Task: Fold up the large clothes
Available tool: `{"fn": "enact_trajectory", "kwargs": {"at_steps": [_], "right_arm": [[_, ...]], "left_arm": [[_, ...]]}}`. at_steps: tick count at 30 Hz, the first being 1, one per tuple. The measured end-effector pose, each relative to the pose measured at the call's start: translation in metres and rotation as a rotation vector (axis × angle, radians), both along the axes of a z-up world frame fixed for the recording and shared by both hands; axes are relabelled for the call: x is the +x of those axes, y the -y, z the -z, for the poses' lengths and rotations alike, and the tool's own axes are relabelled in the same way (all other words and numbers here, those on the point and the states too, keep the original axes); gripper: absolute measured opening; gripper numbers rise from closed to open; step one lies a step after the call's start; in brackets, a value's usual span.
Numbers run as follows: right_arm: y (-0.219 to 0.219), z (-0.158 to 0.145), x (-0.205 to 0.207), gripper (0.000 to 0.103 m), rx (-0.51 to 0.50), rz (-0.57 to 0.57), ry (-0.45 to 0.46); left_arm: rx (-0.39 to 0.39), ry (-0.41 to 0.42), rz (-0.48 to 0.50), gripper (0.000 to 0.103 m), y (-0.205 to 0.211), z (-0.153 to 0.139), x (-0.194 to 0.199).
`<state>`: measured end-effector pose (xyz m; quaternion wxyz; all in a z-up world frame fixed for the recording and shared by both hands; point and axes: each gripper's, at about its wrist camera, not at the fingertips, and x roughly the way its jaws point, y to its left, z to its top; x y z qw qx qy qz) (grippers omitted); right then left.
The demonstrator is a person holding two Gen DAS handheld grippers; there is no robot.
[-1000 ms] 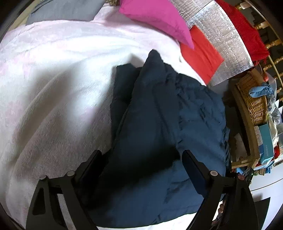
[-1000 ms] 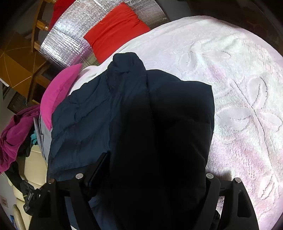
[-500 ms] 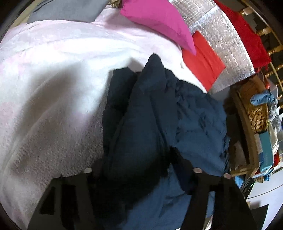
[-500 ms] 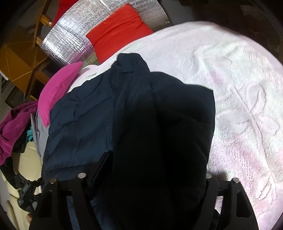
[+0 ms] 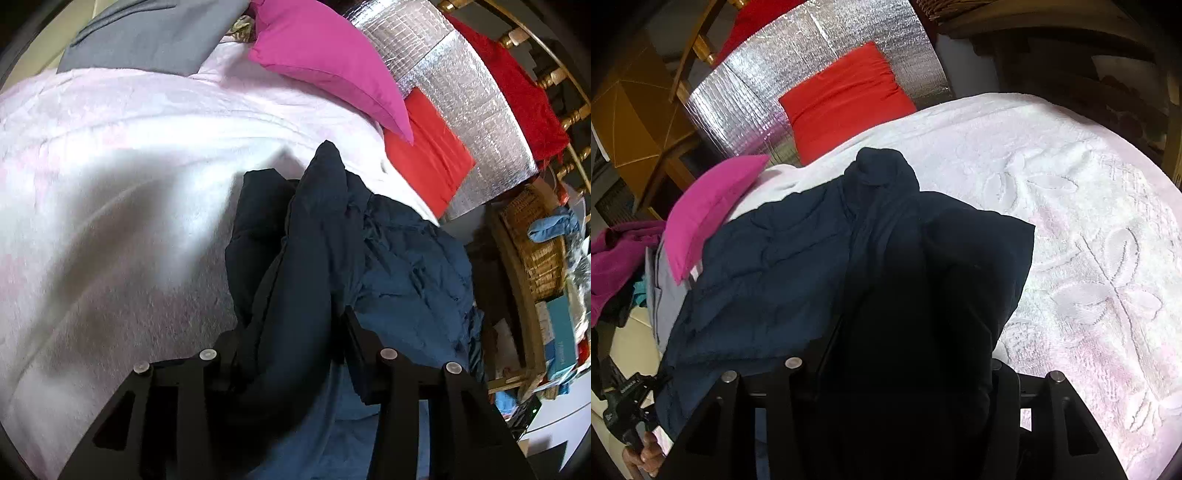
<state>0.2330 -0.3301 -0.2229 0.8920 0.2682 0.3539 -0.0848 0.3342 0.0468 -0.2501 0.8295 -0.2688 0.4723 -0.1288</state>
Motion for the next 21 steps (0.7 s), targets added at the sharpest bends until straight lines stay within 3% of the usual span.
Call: {"fn": "enact_trajectory", "kwargs": {"at_steps": [4, 8, 14, 18, 21], "right_arm": [[0.011, 0.01, -0.002, 0.066, 0.073, 0.007, -0.046], [0.026, 0.012, -0.008, 0.071, 0.172, 0.01, -0.058], [0.034, 0.008, -0.017, 0.078, 0.157, -0.031, -0.081], [0.037, 0.011, -0.023, 0.079, 0.167, -0.073, -0.085], [0.036, 0.016, -0.021, 0.078, 0.175, -0.093, -0.086]], "left_arm": [[0.03, -0.042, 0.013, 0.062, -0.002, 0.009, -0.005], [0.0, -0.058, 0.011, 0.063, -0.007, 0.009, -0.006], [-0.046, -0.062, 0.017, 0.063, -0.028, 0.001, -0.021], [-0.024, -0.047, 0.027, 0.066, -0.039, -0.002, -0.034], [0.038, -0.043, 0.062, 0.065, -0.026, -0.001, -0.031]]}}
